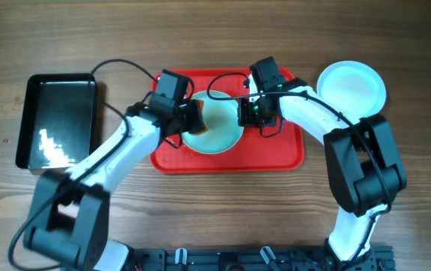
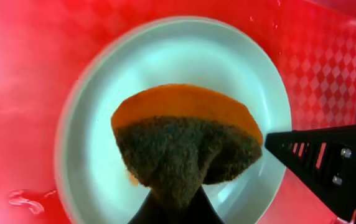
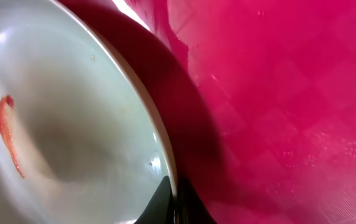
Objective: Clean dirty plates on tray and stack at the side
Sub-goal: 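Scrub the last plate with the left-held sponge while the right gripper holds it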
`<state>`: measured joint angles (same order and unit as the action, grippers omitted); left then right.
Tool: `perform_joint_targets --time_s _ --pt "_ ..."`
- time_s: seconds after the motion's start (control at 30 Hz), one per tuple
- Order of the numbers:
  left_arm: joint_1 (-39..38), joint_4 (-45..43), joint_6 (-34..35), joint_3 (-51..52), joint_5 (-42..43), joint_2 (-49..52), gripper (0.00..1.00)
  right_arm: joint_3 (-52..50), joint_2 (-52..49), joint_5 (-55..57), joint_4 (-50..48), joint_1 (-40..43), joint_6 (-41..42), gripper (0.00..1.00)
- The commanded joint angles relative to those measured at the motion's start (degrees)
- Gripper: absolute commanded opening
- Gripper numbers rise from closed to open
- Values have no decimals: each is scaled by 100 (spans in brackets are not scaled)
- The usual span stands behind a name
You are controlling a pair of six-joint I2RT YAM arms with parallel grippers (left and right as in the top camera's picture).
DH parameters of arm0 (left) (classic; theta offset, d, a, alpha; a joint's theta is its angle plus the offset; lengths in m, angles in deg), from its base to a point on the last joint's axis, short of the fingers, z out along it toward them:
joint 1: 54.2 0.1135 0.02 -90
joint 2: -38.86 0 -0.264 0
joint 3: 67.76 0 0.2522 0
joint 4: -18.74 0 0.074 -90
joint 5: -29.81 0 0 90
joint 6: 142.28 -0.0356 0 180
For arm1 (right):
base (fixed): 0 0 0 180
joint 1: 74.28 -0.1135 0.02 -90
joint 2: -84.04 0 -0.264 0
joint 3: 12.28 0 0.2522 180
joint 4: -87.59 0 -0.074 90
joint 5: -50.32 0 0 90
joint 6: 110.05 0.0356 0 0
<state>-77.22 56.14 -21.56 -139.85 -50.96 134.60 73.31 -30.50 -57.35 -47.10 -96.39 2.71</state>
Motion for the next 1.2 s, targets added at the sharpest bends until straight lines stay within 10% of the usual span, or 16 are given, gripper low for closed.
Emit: perform_joint_targets --time_s 0.0,0.37,0.67,0.83,1.17 --pt "-256 -302 151 26 509 437 4 -15 -247 55 -133 -24 304 4" --pt "-435 -892 -59 26 -841 1340 4 -15 -321 87 -83 -22 313 4" --pt "-437 -1226 -2564 20 -4028 1327 4 -15 -321 85 -44 -24 291 4" --pt "-446 -1408 -1919 -177 -3731 658 4 -15 -321 87 -15 -22 286 4" --pt "-350 -780 -278 -190 -48 774 4 -15 -321 87 -24 -22 291 4"
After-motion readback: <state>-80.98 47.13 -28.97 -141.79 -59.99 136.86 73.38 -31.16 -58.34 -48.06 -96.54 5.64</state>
